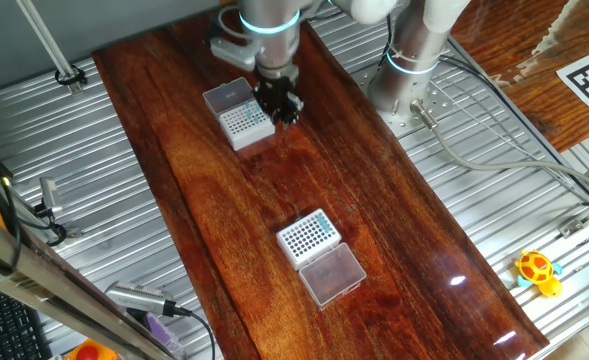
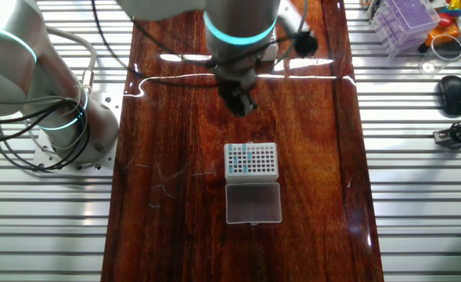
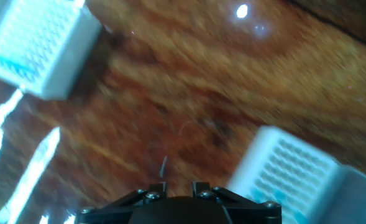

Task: Transfer all medium pipette tips from one holder to another

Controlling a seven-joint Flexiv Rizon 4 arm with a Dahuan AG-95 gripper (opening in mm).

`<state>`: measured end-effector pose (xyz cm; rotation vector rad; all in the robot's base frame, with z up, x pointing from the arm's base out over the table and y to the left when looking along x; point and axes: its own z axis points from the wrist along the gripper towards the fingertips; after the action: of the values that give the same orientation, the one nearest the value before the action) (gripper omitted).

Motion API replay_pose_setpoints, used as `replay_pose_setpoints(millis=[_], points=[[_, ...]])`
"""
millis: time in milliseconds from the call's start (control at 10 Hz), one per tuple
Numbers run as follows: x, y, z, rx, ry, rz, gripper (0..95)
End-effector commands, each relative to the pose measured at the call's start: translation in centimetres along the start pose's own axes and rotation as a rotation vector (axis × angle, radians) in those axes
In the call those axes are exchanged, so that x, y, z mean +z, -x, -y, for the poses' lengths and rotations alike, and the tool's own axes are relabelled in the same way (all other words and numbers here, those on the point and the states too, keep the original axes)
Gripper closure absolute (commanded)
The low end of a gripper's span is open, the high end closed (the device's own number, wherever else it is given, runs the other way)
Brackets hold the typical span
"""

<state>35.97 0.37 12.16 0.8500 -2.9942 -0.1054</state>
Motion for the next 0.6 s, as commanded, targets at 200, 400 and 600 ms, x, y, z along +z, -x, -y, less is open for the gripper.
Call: replay_pose_setpoints(millis=[200,400,600], points=[[0.2,0.4,0.0,0.231,-0.019,-0.004,76.0],[0.6,-0.4,1.5,0.212,-0.023,0.003,76.0],[1.1,-2.5,6.3,0.147,-0.022,0.01,76.0]])
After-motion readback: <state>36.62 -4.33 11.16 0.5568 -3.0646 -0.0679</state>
